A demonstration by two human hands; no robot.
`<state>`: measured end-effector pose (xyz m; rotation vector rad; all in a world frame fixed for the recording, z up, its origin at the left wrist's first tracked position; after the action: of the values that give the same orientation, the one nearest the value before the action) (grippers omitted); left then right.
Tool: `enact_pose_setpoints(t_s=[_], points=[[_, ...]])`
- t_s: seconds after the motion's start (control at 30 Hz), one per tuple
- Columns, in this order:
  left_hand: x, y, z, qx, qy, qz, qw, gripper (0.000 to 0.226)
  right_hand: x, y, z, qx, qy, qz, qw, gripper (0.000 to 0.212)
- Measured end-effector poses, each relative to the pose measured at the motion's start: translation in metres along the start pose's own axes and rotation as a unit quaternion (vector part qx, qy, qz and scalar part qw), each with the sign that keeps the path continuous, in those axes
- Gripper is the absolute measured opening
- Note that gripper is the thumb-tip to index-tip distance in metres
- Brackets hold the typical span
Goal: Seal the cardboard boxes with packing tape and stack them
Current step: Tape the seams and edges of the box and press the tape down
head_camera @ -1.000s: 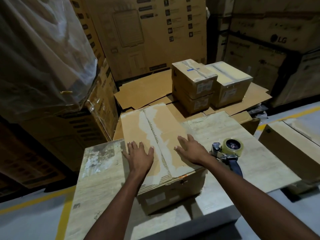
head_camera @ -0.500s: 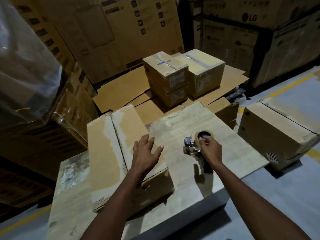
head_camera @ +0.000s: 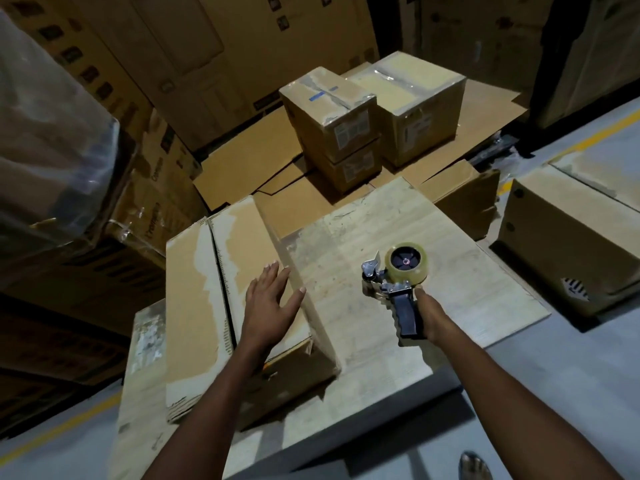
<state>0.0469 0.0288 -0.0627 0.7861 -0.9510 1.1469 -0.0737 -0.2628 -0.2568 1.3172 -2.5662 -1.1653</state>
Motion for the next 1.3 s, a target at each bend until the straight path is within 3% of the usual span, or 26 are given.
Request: enact_pose_setpoints(t_s=[0.07,0.17,0.5,0.63,0.73,0.83,1.1,1.3], points=[[0.0,0.001,0.001,-0.001,0.0,0.001,1.0,0.063,-0.011,0.005,0.0,-0.048,-0.096,-0.061,0.992,0.077],[-0.001,0.0,0.002,-0.002,-0.008,0.003,1.0,0.063,-0.017,0.011,-0.005,-0.069,-0.154,-0.115,0.979,0.075],[-0.002,0.0,0.001,0.002,-0.015,0.008,1.0,0.06,-0.017,0.012,-0.005,-0.081,-0.298,-0.159,0.938,0.057],[-0.002,0.001,0.0,0.007,-0.007,0.007,1.0,0.059,-0.022,0.019,-0.001,-0.11,-0.32,-0.196,0.92,0.058],[-0.002,0.0,-0.001,0.004,-0.012,0.009,1.0,0.06,-0.027,0.025,0.0,-0.129,-0.339,-0.188,0.913,0.066],[-0.001,0.001,-0.001,0.0,-0.01,0.009,1.0,0.061,-0.041,0.036,-0.001,-0.121,-0.357,-0.186,0.907,0.061],[0.004,-0.002,-0.007,-0.024,-0.033,-0.01,0.999,0.068,-0.1,0.086,-0.04,-0.037,-0.248,-0.244,0.937,0.05],[0.051,-0.022,-0.051,-0.172,-0.09,-0.055,0.979,0.061,-0.157,0.143,-0.082,0.072,-0.156,-0.266,0.949,0.056]])
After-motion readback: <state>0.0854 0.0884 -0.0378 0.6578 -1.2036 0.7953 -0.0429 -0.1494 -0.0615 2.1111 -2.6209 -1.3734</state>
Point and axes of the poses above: each hand's wrist, its own y-axis away from the middle knuckle, its own x-axis out of the back of the hand, z = x × y, the point moved 3 cm from there along -y, towards the middle knuckle, and after that the axes turned 15 degrees about x, right-handed, at the moved point
